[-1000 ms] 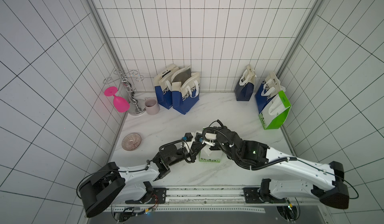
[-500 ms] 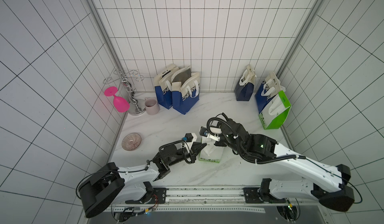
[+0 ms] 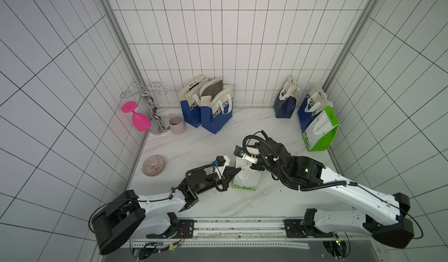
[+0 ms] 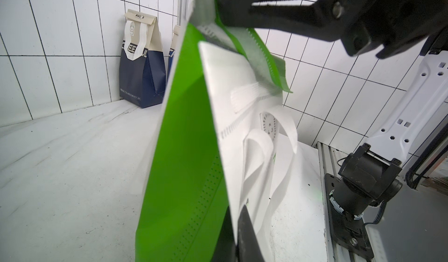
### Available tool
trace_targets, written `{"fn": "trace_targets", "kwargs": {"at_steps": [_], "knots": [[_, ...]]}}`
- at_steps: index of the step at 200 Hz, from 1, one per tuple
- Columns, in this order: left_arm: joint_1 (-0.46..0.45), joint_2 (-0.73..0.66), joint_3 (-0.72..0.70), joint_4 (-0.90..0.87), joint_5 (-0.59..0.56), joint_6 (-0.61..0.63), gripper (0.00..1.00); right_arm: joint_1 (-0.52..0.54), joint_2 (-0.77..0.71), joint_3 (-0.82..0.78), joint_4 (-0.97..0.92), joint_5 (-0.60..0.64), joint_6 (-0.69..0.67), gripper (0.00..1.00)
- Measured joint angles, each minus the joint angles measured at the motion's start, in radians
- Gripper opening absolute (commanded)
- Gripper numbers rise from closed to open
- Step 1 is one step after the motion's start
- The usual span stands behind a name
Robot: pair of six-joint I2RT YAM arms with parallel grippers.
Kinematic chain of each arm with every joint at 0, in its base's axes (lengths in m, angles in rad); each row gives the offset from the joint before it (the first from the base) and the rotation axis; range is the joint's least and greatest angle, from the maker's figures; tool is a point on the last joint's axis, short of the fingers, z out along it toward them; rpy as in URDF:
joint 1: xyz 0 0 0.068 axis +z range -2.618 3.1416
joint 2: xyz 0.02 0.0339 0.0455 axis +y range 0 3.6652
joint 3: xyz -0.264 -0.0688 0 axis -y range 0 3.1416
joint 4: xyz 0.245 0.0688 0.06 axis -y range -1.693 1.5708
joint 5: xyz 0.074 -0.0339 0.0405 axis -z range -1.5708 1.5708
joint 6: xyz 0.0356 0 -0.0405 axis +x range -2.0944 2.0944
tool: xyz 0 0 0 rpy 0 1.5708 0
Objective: Open the takeout bag
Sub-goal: Open the takeout bag at the center of the board.
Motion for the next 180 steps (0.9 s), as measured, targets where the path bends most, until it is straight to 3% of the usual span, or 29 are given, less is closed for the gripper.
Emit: {"fn": "trace_targets", "kwargs": {"at_steps": [142, 165, 180], "knots": [[0.0, 0.001, 0.0, -0.011, 0.0, 0.0, 0.0, 0.041, -0.037, -0.082, -0.005, -0.011, 0.09, 0.25], [0.0, 0.001, 0.001, -0.013, 0.0, 0.0, 0.0, 0.046, -0.037, -0.086, 0.0, 0.012, 0.091, 0.18], [0.0, 0.001, 0.001, -0.014, 0.0, 0.0, 0.0, 0.047, -0.037, -0.086, 0.0, 0.023, 0.089, 0.06]]}}
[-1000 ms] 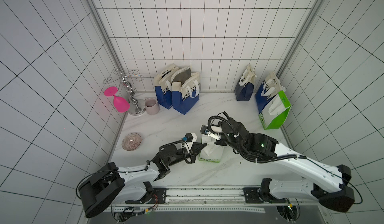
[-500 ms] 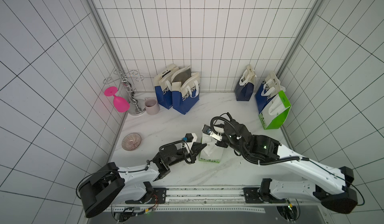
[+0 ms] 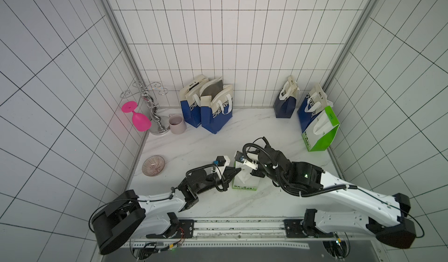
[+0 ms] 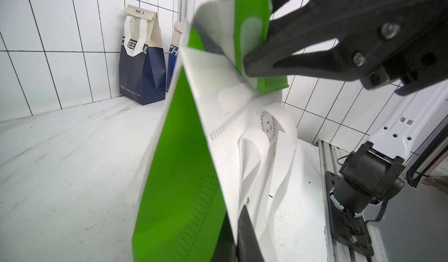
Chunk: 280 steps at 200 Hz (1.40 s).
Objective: Open the takeout bag
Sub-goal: Open the takeout bag at the center of the board.
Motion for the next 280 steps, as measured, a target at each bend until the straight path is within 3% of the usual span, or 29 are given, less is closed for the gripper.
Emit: {"fn": "trace_targets", "kwargs": {"at_steps": [11, 97, 280], "knots": [[0.0, 0.0, 0.0, 0.0, 0.0, 0.0, 0.0, 0.0, 0.0, 0.0, 0.001, 0.005, 0.005, 0.0], [-0.003, 0.0, 0.005, -0.007, 0.001, 0.0, 0.0, 0.001, -0.004, 0.009, -0.03, 0.005, -0.031, 0.0], [-0.006, 0.0, 0.014, -0.004, 0.004, 0.001, 0.0, -0.043, 0.156, 0.353, -0.372, -0.012, -0.183, 0.0]]}}
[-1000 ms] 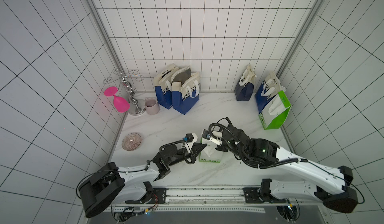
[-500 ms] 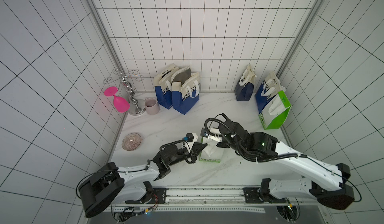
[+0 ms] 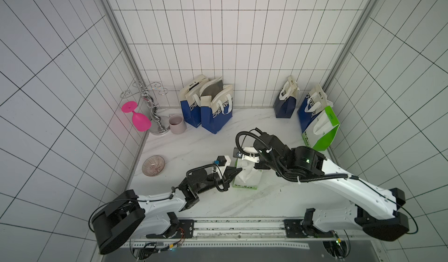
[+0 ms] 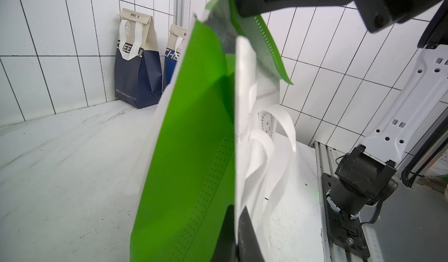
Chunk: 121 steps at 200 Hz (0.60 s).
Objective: Open the takeout bag
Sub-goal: Open the takeout bag at the center of the board.
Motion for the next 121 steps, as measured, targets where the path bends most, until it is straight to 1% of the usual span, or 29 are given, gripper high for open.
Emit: {"fn": "trace_targets", "kwargs": {"at_steps": [59, 68, 75, 100, 121], "knots": [[-0.001, 0.0, 0.0, -0.002, 0.0, 0.0, 0.0, -0.003, 0.011, 0.014, -0.016, -0.009, -0.002, 0.0], [-0.001, 0.0, 0.0, -0.002, 0.0, 0.0, 0.0, -0.003, 0.011, 0.014, -0.016, -0.009, 0.001, 0.09], [-0.001, 0.0, 0.0, -0.002, 0.0, 0.0, 0.0, -0.003, 0.009, 0.014, -0.014, -0.008, 0.006, 0.12], [-0.001, 0.0, 0.0, -0.005, -0.004, 0.0, 0.0, -0.003, -0.011, 0.009, 0.014, -0.005, 0.036, 0.14], [-0.001, 0.0, 0.0, -0.015, -0.004, 0.0, 0.0, -0.003, -0.053, -0.029, 0.043, -0.004, 0.079, 0.14]]}}
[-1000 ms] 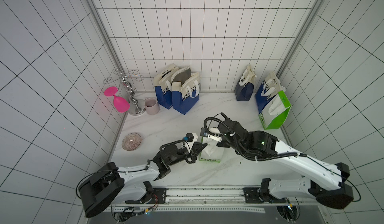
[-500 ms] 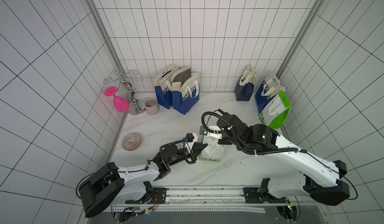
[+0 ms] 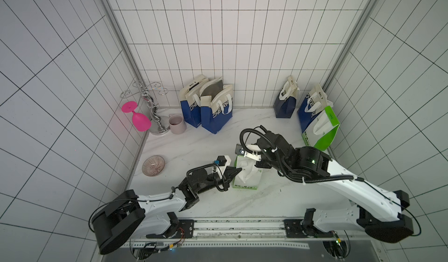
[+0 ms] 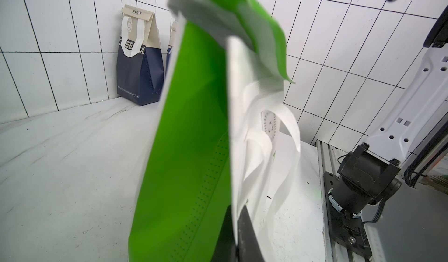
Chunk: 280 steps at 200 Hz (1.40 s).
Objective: Open the takeout bag
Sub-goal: Open the takeout bag at the center of the board.
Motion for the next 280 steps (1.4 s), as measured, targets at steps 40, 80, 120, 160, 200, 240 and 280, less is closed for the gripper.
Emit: {"fn": "trace_targets", "kwargs": {"at_steps": [40, 80, 120, 160, 200, 240, 280], "knots": [[0.0, 0.0, 0.0, -0.003, 0.0, 0.0, 0.0, 0.003, -0.034, -0.091, 0.011, -0.007, 0.063, 0.17], [-0.002, 0.0, 0.0, -0.011, 0.001, 0.0, 0.0, 0.026, -0.112, -0.169, 0.051, -0.042, 0.08, 0.35], [-0.003, 0.0, 0.001, -0.011, -0.001, 0.0, 0.0, 0.067, -0.282, -0.285, 0.124, -0.079, 0.052, 0.42], [-0.003, 0.001, 0.001, -0.011, -0.001, 0.0, 0.0, 0.126, -0.293, -0.343, 0.195, -0.071, -0.003, 0.43], [-0.003, 0.001, 0.002, -0.011, -0.002, 0.0, 0.0, 0.178, -0.241, -0.4, 0.275, 0.018, -0.068, 0.43], [-0.003, 0.001, 0.002, -0.011, -0.002, 0.0, 0.0, 0.191, -0.208, -0.423, 0.344, 0.126, -0.122, 0.43], [-0.003, 0.001, 0.002, -0.011, -0.002, 0.0, 0.0, 0.193, -0.2, -0.443, 0.361, 0.168, -0.146, 0.42]]}}
